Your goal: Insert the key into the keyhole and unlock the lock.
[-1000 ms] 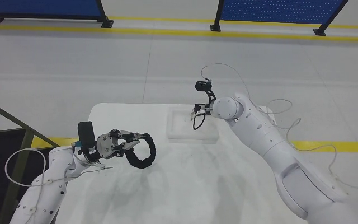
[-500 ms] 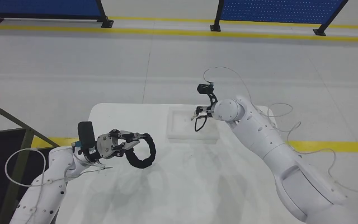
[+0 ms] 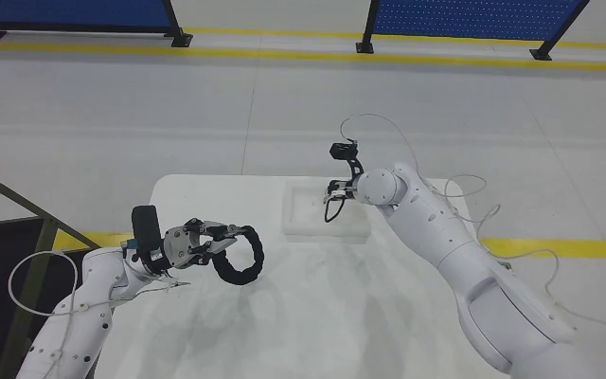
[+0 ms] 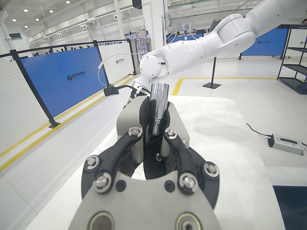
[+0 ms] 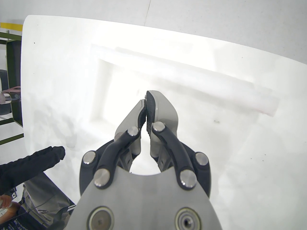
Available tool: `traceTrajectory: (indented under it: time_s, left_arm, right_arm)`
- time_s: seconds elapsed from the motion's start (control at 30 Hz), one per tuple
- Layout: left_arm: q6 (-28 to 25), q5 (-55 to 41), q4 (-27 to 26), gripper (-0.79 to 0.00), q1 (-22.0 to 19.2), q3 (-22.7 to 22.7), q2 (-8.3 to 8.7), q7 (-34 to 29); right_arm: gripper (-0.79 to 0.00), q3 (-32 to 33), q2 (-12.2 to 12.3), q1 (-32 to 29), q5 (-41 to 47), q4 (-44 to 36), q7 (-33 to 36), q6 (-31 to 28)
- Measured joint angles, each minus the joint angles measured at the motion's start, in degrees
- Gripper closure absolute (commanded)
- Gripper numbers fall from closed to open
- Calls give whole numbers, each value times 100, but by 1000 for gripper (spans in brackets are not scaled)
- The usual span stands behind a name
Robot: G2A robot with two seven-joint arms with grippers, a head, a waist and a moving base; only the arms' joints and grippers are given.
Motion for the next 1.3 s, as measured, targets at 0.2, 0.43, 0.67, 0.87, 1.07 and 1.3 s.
traceTrajectory:
  time_s: [0.2,0.43,0.67,0.87,1.07,1.3]
  left_arm:
    - [0,0,0,0,0,0,0,0]
    - [0,0,0,0,0,0,0,0]
    - [0,0,0,0,0,0,0,0]
    - [0,0,0,0,0,0,0,0]
    - [0,0,0,0,0,0,0,0]
    - [0,0,0,0,0,0,0,0]
  right_arm:
    - [0,-61,-155,56,-19,252,-22,7]
    - [-105,-121,-327,145,-57,558,20,-58]
    - [-502,-90,-422,255,-150,692,-31,-55]
    - [-591,-6,-449,277,-207,659,-34,-13]
    - [-576,95,-510,188,-41,635,60,257]
    - [-557,107,-621,155,-13,713,69,435]
